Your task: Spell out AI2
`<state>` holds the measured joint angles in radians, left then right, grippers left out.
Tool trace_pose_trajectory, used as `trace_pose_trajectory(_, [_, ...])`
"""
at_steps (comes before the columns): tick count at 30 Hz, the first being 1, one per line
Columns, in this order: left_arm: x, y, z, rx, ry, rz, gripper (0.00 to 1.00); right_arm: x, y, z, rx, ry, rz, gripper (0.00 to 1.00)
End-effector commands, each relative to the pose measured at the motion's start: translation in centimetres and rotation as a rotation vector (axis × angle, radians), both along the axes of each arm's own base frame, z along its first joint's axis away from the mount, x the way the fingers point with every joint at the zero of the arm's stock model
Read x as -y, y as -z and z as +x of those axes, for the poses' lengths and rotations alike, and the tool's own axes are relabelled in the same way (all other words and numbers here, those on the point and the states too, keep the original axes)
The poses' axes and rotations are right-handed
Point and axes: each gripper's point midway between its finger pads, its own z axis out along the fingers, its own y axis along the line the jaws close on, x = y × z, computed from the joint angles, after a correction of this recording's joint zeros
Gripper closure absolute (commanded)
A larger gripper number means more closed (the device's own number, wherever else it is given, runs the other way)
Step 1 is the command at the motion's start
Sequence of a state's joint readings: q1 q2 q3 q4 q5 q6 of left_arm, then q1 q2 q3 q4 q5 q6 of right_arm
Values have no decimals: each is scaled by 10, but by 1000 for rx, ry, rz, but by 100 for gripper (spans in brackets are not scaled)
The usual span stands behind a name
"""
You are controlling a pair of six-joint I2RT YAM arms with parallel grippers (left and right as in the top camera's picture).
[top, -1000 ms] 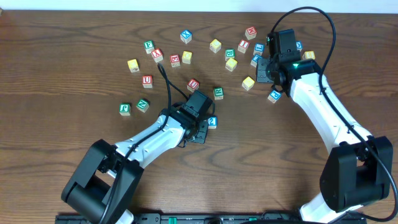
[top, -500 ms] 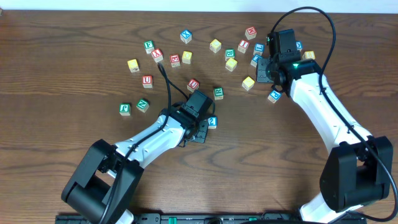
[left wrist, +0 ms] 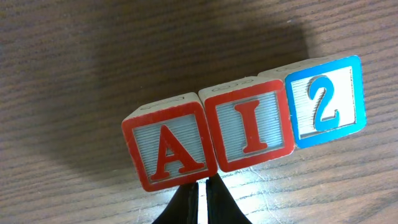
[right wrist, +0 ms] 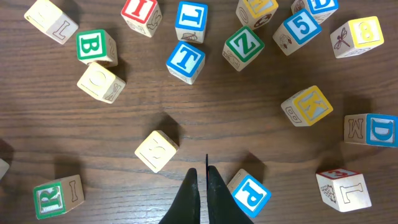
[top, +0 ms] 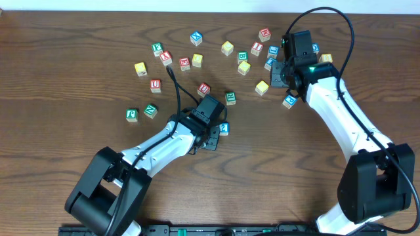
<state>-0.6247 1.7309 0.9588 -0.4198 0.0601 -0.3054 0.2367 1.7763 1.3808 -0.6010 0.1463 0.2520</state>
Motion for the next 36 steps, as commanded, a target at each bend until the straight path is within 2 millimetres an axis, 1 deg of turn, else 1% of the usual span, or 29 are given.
trace_pose_trajectory(1, [-6,5,-1,2,14,30,93,-2,-15,4,37,-7,8,99])
trace_pose_trajectory(10, [-8,5,-4,-9,14,36,92,-2,-15,4,38,-7,8,99])
trace_pose_trajectory(16, [-9,7,-15,-59,18,35,93,-2,-15,5,39,-7,9,99])
trace_pose_trajectory(18, [-10,4,-17,-60,16,34,93,-2,-15,5,38,-7,8,99])
trace_pose_trajectory(20, [-8,-4,-15,-43,18,18,93,-2,-15,5,38,-7,8,99])
trace_pose_trajectory(21, [-7,-12,-14,-24,18,3,92,-2,-15,4,38,-7,8,99])
trace_pose_trajectory(22, [-5,-26,-11,11,19,-23,93,-2,-15,4,37,-7,8,99])
trace_pose_trajectory(25, [-2,-56,-5,92,17,-74,93,-2,-15,4,36,-7,8,99])
trace_pose_trajectory(28, [-6,-90,2,199,1,-102,93,-2,-15,4,37,-7,7,99])
trace_pose_trajectory(31, [-18,-124,9,312,-36,-117,93,-2,-15,4,37,-14,3,99])
trace_pose_trajectory(34, [-33,-149,15,390,-74,-132,92,-1,-18,4,43,-20,-5,99])
trace_pose_trajectory(36, [-44,-160,19,425,-94,-134,91,-1,-24,3,56,-20,-2,99])
